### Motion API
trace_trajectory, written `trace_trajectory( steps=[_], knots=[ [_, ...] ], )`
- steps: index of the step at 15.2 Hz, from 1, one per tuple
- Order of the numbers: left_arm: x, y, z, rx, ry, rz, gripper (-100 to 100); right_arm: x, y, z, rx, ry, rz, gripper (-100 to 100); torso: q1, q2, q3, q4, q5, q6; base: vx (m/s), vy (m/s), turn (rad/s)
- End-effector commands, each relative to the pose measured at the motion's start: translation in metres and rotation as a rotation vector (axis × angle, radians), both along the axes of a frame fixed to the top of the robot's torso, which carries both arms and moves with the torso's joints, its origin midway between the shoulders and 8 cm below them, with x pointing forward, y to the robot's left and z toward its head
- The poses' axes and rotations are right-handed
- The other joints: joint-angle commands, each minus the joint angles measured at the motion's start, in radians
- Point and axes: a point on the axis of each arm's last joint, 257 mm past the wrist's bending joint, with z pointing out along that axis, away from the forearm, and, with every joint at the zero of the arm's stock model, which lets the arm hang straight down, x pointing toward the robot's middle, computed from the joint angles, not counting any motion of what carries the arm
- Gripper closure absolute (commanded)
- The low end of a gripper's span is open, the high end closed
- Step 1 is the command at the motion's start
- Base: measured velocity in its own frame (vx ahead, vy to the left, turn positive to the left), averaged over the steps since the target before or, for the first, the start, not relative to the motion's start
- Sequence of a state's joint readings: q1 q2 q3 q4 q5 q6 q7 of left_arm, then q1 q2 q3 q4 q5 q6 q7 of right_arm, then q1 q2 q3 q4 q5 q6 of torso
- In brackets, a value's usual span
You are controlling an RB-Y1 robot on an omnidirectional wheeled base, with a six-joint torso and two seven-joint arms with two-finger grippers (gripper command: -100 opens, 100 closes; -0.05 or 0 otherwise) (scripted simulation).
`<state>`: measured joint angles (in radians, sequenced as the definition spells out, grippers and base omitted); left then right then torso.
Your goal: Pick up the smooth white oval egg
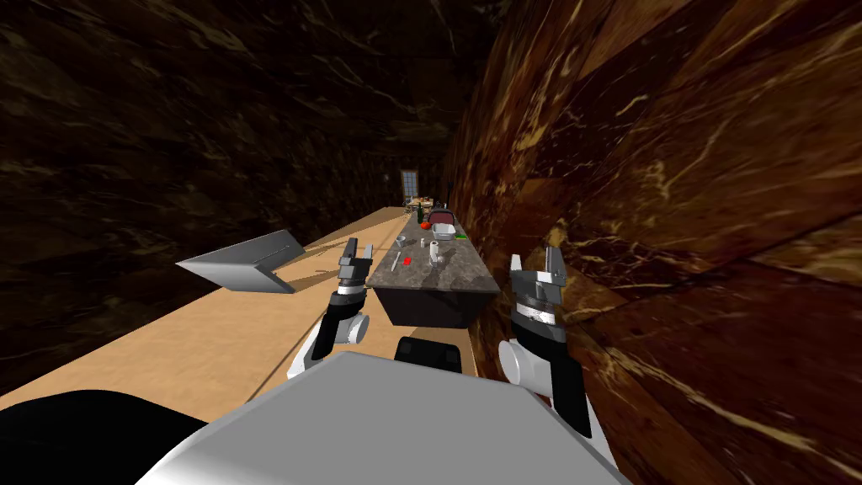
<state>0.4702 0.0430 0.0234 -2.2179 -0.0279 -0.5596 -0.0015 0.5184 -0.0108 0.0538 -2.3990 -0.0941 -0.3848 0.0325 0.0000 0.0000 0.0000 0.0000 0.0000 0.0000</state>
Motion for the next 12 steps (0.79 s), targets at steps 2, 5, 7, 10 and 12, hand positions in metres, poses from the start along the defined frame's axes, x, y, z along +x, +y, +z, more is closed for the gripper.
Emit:
trace_trajectory(
  steps=[2, 5, 7, 10, 12],
  knots=[
    [0.0, 0.0, 0.0, 0.0, 0.0, 0.0, 0, 0.008, 0.01, -0.015, -0.088, 0.043, 0.015, -100, 0.0, 0.0, 0.0, 0.0, 0.0, 0.0, -0.007, 0.009, 0.14],
    [0.0, 0.0, 0.0, 0.0, 0.0, 0.0, 0, 0.016, 0.017, -0.031, -0.169, 0.085, 0.022, -100, 0.001, 0.001, 0.0, 0.0, 0.0, 0.0, -0.01, 0.013, 0.14],
    [0.0, 0.0, 0.0, 0.0, 0.0, 0.0, 0, 0.02, 0.021, -0.042, -0.222, 0.11, 0.028, -100, 0.001, 0.001, 0.0, 0.0, 0.0, 0.0, -0.01, 0.016, 0.125],
    [0.0, 0.0, 0.0, 0.0, 0.0, 0.0, 0, 0.025, 0.024, -0.053, -0.276, 0.137, 0.031, -100, 0.001, 0.001, 0.0, 0.0, 0.0, 0.0, -0.011, 0.014, 0.141],
    [0.0, 0.0, 0.0, 0.0, 0.0, 0.0, 0, 0.029, 0.027, -0.067, -0.336, 0.166, 0.035, -100, 0.001, 0.001, 0.0, 0.0, 0.0, 0.0, -0.011, 0.018, 0.127]
  ],
)
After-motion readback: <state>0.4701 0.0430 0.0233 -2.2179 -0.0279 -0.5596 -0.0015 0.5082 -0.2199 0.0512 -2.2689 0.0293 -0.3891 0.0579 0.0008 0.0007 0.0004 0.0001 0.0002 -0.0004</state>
